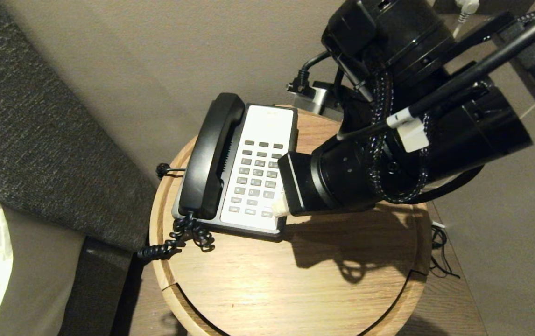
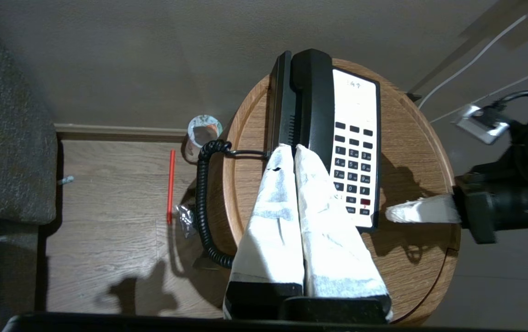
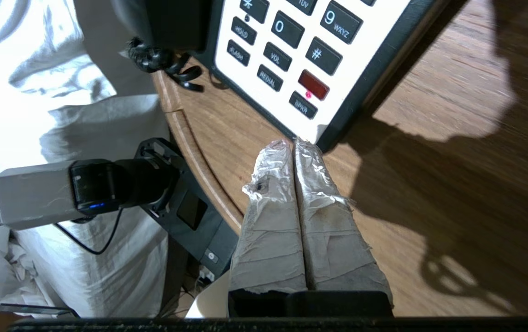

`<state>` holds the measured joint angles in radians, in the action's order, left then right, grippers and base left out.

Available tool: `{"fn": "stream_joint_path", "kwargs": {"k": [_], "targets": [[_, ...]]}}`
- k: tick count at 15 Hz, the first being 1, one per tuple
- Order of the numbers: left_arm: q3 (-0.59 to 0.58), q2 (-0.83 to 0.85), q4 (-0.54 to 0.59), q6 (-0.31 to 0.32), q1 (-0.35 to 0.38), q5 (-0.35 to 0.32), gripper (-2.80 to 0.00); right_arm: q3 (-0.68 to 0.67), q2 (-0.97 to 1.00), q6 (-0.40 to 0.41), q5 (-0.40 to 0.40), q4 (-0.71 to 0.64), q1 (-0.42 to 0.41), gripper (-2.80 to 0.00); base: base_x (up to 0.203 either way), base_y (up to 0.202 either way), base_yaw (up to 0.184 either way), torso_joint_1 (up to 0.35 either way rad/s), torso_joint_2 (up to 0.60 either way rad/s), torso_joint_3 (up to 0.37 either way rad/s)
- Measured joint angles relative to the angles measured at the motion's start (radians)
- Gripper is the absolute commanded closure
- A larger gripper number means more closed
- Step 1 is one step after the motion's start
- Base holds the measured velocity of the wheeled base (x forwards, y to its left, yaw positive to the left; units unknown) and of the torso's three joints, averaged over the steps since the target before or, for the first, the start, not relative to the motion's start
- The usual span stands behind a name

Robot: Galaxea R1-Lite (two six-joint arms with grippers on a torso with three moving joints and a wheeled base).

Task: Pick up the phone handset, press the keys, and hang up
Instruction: End the call using the dial pad

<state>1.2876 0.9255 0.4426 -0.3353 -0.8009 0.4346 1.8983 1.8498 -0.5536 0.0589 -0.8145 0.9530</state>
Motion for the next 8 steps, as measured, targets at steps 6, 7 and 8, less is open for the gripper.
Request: {"fn": "stream_joint_path", "kwargs": {"k": [6,7,8], "targets": [[-0.024,-0.019,-0.003,0.0,0.0,-0.002,0.0,0.032,0.042,0.003,-0.003,0.002,0.001,0.0,0.0,0.0,0.0,0.0,0.0,0.0],[-0.024,-0.02,-0.003,0.0,0.0,-0.002,0.0,0.033,0.046,0.003,-0.006,0.003,0.001,0.0,0.0,0.0,0.0,0.0,0.0,0.0],[-0.024,-0.021,-0.003,0.0,0.0,-0.002,0.0,0.034,0.05,0.004,-0.013,0.003,0.001,0.0,0.0,0.0,0.0,0.0,0.0,0.0]]}}
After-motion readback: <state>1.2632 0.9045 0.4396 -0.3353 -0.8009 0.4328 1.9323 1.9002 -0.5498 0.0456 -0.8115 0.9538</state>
